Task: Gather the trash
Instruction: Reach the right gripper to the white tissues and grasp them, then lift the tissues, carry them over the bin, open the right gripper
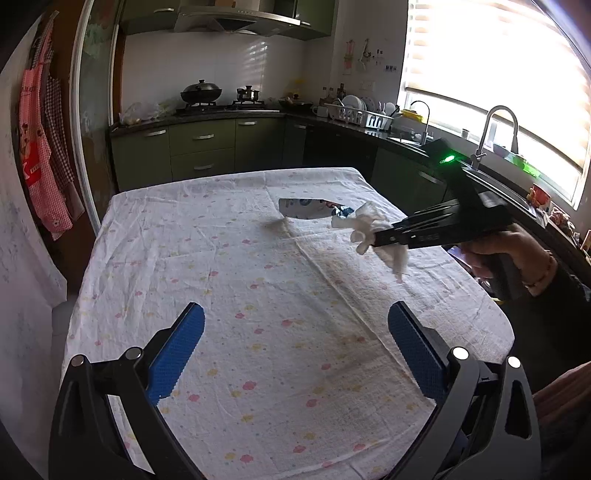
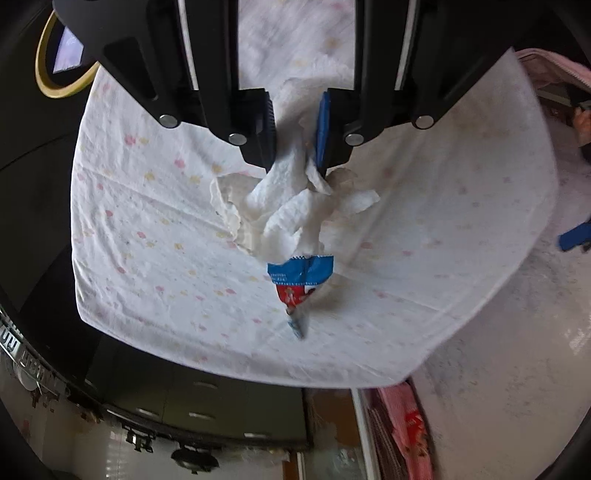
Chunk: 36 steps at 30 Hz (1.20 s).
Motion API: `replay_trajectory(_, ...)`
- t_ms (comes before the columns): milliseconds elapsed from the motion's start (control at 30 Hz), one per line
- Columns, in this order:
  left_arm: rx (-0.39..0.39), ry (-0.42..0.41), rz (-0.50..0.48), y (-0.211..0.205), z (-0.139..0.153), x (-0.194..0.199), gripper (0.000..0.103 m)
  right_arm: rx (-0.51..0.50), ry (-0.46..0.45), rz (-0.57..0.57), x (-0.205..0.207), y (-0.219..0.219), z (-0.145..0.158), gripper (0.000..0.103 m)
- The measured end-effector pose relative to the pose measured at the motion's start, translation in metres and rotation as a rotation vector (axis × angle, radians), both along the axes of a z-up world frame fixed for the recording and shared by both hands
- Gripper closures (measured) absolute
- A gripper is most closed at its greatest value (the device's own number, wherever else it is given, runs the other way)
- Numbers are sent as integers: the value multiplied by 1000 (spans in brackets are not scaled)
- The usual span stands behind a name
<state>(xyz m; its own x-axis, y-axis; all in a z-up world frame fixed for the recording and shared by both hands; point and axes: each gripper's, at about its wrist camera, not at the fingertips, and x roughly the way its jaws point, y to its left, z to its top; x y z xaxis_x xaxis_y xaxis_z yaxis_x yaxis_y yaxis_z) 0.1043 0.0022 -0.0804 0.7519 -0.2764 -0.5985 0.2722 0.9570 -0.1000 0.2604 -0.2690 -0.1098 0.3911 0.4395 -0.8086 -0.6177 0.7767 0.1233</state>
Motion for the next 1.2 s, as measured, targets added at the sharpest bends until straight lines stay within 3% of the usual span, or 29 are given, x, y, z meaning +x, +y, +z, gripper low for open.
replay_trajectory(467, 19, -27, -21, -12, 8, -12, 5, 126, -120, 29, -54, -10, 72, 86)
replay_trajectory(667, 16, -36, -32, -15, 12, -15, 5, 136, -161, -31, -74, -37, 92, 86)
replay_trajectory(833, 14, -40, -49, -21, 14, -17, 5, 121, -183, -203, -86, -97, 102, 85)
replay_trajectory(1000, 15, -40, -61, -29, 15, -16, 5, 77, -172, -417, -91, -170, 93, 83)
replay_trajectory(1200, 30, -22, -90, -48, 12, -11, 5, -2, -86, -666, -84, -250, 38, 82)
